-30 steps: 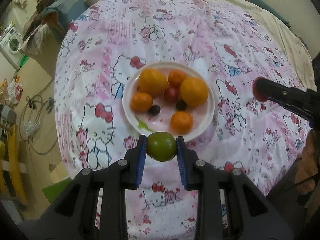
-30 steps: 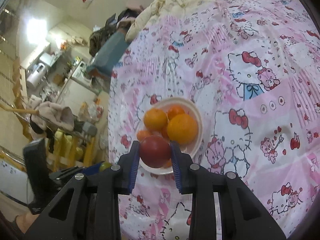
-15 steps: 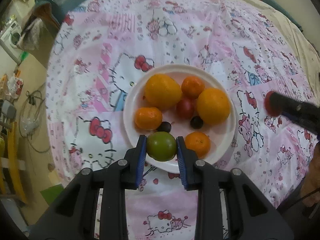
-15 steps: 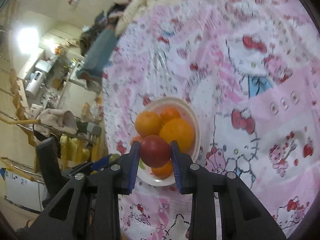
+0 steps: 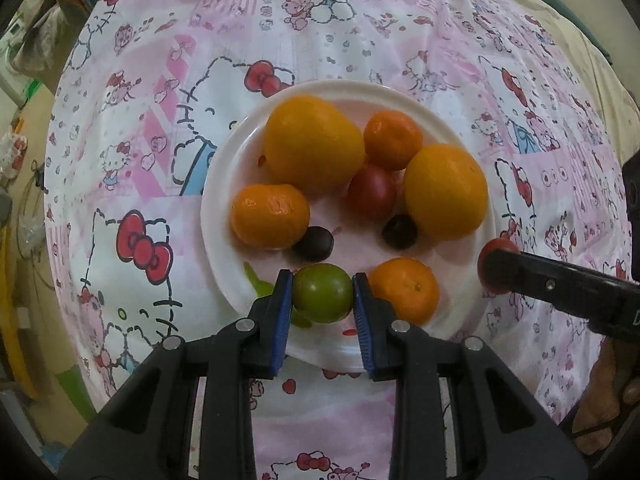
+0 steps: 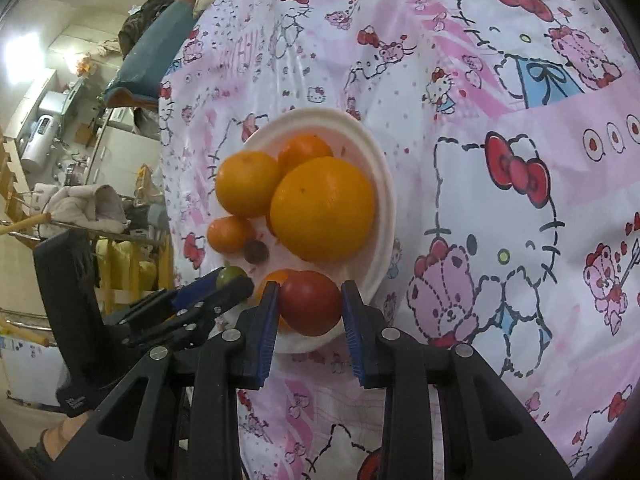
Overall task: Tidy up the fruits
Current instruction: 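Carry the cherry tomato and green grape over the plate with both tools, then open both tools to drop the tomato and green grape onto the plate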
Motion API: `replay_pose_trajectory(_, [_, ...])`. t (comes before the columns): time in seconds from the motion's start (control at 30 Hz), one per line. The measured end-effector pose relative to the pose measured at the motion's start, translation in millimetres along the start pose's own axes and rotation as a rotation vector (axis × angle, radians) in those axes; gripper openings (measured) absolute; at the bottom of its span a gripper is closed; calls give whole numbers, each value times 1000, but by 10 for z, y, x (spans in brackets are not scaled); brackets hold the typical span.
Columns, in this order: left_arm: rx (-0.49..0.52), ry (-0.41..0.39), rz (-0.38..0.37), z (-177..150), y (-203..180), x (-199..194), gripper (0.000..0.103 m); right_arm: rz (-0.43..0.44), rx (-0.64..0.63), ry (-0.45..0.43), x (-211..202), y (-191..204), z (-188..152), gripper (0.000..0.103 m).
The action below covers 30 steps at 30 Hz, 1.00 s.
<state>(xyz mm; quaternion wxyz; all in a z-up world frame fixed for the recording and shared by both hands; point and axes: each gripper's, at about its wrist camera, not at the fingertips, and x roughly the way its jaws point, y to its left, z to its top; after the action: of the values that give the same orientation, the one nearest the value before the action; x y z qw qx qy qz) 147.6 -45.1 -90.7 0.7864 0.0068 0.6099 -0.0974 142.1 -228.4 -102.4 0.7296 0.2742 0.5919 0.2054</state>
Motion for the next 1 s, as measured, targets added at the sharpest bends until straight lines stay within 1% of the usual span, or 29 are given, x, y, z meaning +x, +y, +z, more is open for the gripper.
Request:
replay_pose_trajectory(0.1, [-7, 0, -5, 9, 20, 2, 26, 3, 7, 0, 28, 5, 9, 34])
replay_pose_trajectory(0.23, [-13, -7, 13, 29, 39, -4, 26, 1, 8, 12, 78, 3, 5, 35])
replay_pose_trajectory(0.57, [4, -9, 36, 44, 24, -4, 27, 0, 17, -9, 3, -21, 20, 35])
replay_pose_trajectory(0.6, [4, -7, 36, 55, 7, 9, 27, 2, 18, -8, 1, -23, 21, 37])
replay_pose_trajectory(0.67, [2, -3, 32, 62, 5, 19, 27, 5, 23, -12, -22, -35, 18, 52])
replay_pose_trajectory(0.7, [3, -1, 34, 73, 0, 28, 29, 6, 26, -19, -40, -36, 17, 55])
replay_pose_trajectory(0.73, [1, -4, 40, 80, 2, 27, 36, 5, 26, -24, -50, -30, 18, 59])
replay_pose_trajectory(0.77, [-4, -10, 44, 88, 4, 25, 41, 6, 24, -25, -56, -21, 16, 61])
replay_pose_trajectory(0.8, [-11, -18, 46, 100, 3, 21, 49, 9, 23, -25, -60, -17, 18, 62])
replay_pose_trajectory(0.83, [-14, -21, 44, 106, 3, 16, 54, 10, 22, -27, -68, -13, 18, 63])
replay_pose_trajectory(0.87, [-13, -22, 41, 112, -1, 12, 57, 8, 20, -29, -69, -5, 19, 66])
replay_pose_trajectory(0.9, [-12, -21, 41, 112, -2, 8, 61, 5, 16, -33, -78, 1, 19, 67])
replay_pose_trajectory(0.93, [-12, -21, 41, 114, -3, 2, 68, 4, 14, -36, -86, 2, 21, 71])
replay_pose_trajectory(0.97, [-14, -23, 43, 113, -1, -10, 71, 5, 15, -39, -91, 0, 26, 75])
replay_pose_trajectory(1.0, [-16, -26, 45, 106, 6, -24, 77, 8, 18, -43, -96, -4, 32, 77])
